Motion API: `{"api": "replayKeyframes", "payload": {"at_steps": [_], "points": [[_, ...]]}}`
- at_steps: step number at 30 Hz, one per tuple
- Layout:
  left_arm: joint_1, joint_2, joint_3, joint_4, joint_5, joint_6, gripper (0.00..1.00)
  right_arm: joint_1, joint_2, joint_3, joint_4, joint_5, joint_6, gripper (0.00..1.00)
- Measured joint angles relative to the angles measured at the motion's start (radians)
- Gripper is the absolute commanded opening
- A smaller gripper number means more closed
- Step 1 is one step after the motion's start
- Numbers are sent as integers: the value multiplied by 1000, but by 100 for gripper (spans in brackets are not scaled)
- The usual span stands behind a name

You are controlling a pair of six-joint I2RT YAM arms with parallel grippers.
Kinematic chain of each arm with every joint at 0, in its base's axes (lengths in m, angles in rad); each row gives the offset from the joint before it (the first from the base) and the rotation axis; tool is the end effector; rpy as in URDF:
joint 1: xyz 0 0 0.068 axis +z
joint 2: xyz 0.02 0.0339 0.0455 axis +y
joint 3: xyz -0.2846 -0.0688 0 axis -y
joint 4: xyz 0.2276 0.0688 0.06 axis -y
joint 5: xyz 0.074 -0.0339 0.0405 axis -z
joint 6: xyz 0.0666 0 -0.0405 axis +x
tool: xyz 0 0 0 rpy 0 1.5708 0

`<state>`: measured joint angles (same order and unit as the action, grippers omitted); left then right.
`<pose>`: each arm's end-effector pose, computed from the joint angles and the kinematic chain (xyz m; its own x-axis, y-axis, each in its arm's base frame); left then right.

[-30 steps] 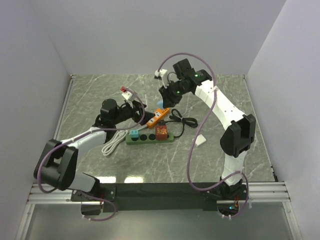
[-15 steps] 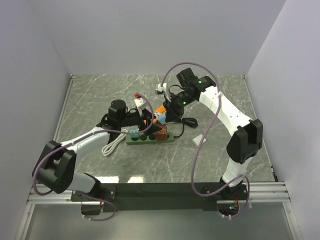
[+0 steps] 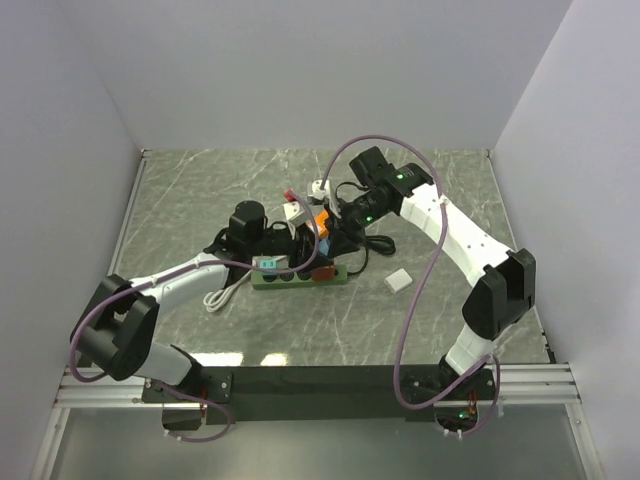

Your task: Insert the plug

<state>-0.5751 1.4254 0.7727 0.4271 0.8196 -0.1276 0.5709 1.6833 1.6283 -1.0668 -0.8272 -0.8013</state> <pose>0.2357 -0.2108 0.2778 -0.3095 0.0971 -0.9459 0.9372 0.1992 -0.2862 0.2547 0.2218 0.3364 -0.0716 -0.6238 -0.7783 -0.9860 -0.0735 0.1496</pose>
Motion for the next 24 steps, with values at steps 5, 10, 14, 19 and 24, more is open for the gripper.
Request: {"api": "replayKeyframes", "payload": {"at_steps": [5,10,14,19,24], "points": [[-20,6,2,0,32,11,0,6,-10,-18,34,41,44,16],[-29,4,-46,72,8,5,0,22,-65,-97,124,105,167,74],[-48,-26,-114,161,-58,2,0,25,-133,-149,251,173,323,91],[-53,-49,-131,259,-111,0,0,20,-234,-179,370,261,518,93],[-53,-60,-153,348,-156,-14,0,3,-358,-262,500,444,769,100]]}}
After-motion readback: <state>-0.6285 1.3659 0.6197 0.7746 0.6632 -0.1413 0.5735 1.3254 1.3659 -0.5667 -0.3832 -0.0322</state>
